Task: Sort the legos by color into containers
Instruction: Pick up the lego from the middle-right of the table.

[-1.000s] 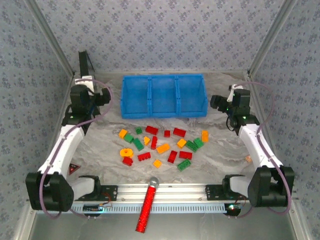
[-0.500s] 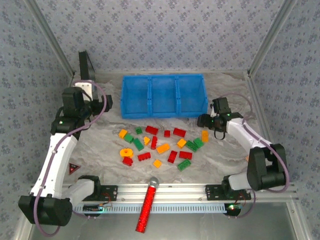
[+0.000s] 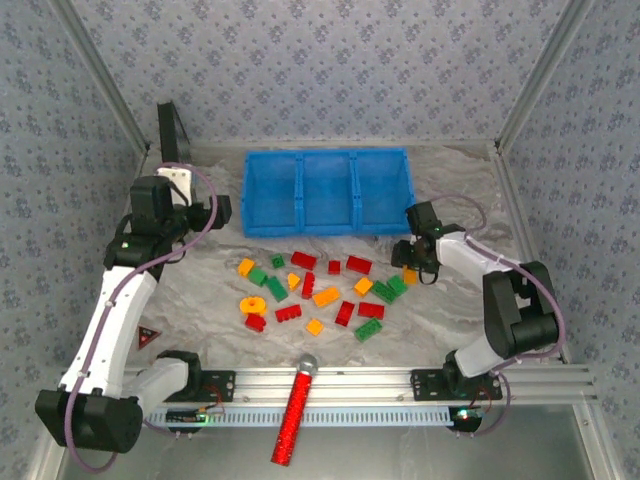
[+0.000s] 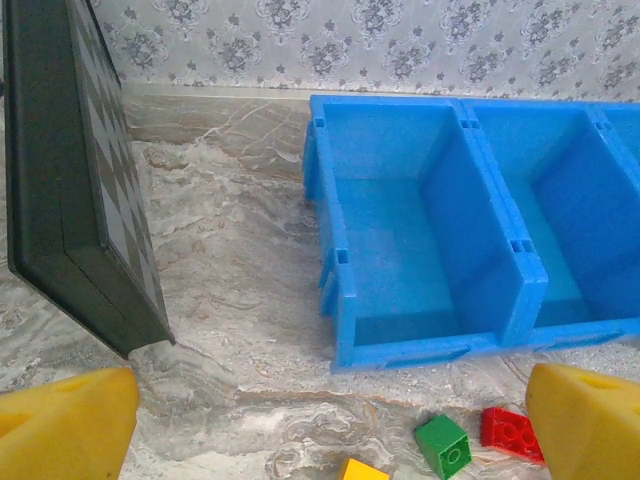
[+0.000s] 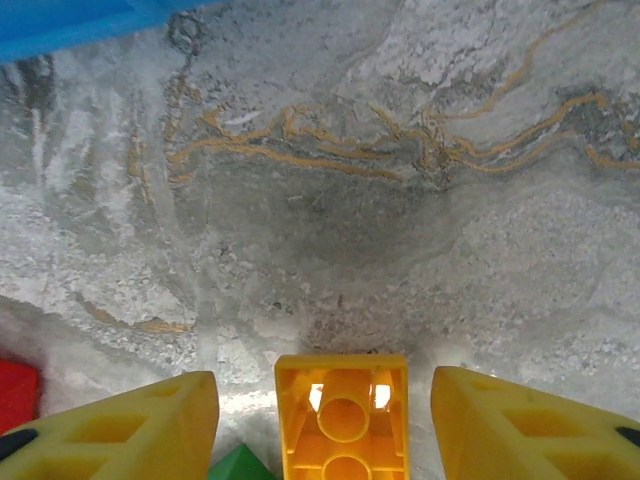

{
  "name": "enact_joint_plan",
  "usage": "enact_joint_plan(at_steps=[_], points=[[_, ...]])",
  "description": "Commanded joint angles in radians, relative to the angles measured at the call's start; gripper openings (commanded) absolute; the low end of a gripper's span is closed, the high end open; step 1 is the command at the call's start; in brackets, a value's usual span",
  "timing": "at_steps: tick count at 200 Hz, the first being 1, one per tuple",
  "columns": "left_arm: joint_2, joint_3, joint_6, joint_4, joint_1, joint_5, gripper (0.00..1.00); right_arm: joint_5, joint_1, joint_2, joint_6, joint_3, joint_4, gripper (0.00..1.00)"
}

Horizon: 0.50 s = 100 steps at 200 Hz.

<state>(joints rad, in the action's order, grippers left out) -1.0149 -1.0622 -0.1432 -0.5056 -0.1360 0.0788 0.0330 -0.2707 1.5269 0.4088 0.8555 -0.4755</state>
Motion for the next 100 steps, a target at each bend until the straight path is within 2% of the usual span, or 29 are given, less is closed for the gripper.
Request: enact_joint_plan(at_steps=[1,35,63,100], points=[[0.019,0.014,-0.001,-0.007,-0.008,0.016,0.99,0.063,-0.014,0.03,0.023,0.018,-0.048,0.57],[0.015,0.013,-0.001,-0.005,-0.007,0.016,0.99,0.07,-0.022,0.073,0.024,0.015,-0.047,0.49],[0.012,0.013,0.0,-0.01,-0.007,0.016,0.99,0.063,-0.028,0.102,0.022,0.011,-0.036,0.36],[0.01,0.003,0.0,-0.02,-0.007,0.016,0.99,0.073,-0.025,0.055,-0.007,0.045,-0.09,0.24]])
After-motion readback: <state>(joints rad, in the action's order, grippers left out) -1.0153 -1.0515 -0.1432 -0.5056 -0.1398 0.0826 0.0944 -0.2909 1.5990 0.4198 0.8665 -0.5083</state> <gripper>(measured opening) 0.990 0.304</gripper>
